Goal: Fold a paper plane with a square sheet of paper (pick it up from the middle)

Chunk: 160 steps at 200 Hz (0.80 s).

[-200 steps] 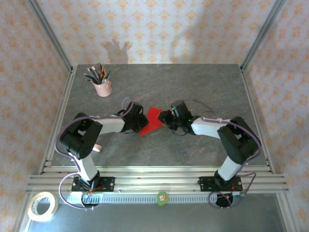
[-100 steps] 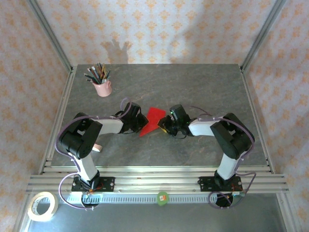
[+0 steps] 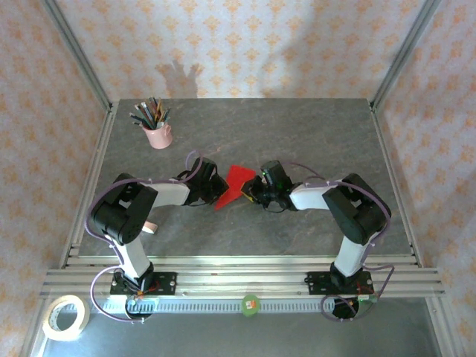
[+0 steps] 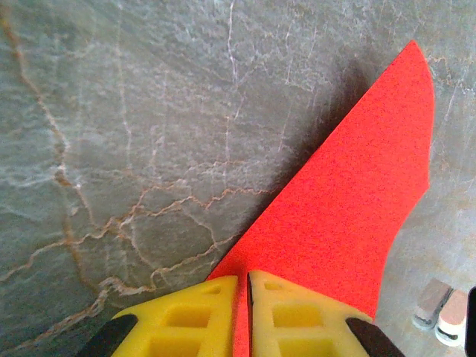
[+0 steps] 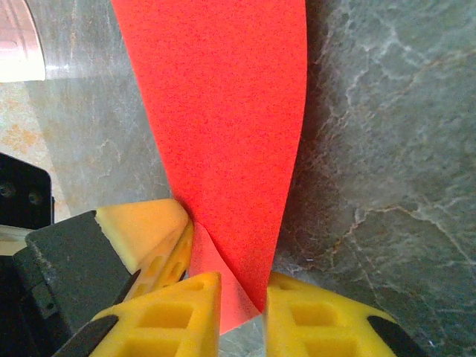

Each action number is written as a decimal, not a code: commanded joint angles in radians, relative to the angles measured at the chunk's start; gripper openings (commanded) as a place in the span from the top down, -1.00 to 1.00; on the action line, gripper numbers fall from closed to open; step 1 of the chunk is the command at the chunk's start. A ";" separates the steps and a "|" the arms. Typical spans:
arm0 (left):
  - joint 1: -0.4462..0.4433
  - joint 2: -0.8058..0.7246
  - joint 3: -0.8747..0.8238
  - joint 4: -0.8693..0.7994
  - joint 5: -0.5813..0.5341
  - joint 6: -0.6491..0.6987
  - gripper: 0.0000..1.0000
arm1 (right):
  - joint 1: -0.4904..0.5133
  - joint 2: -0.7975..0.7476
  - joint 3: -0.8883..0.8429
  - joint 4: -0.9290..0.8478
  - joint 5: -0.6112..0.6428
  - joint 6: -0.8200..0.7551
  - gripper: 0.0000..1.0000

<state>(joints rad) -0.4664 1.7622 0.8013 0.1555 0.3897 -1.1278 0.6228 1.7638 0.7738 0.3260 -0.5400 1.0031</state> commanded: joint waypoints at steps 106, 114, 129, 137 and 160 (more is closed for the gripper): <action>-0.003 -0.156 0.000 -0.043 -0.041 0.169 0.31 | -0.017 -0.053 -0.046 0.032 0.079 0.058 0.97; -0.007 -0.179 -0.006 -0.043 -0.051 0.205 0.24 | -0.021 -0.067 -0.054 0.033 0.088 0.063 0.98; -0.019 -0.210 -0.013 -0.044 -0.066 0.286 0.13 | -0.029 -0.096 -0.073 0.039 0.101 0.077 1.00; -0.029 -0.220 -0.008 -0.059 -0.079 0.332 0.04 | -0.033 -0.108 -0.084 0.043 0.101 0.086 1.00; -0.082 -0.227 0.021 -0.105 -0.148 0.490 -0.20 | -0.047 -0.139 -0.102 0.048 0.094 0.106 1.00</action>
<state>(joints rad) -0.4999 1.5459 0.7998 0.1207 0.3321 -0.8482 0.5900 1.6730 0.6937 0.3477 -0.4774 1.0748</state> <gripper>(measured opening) 0.563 0.040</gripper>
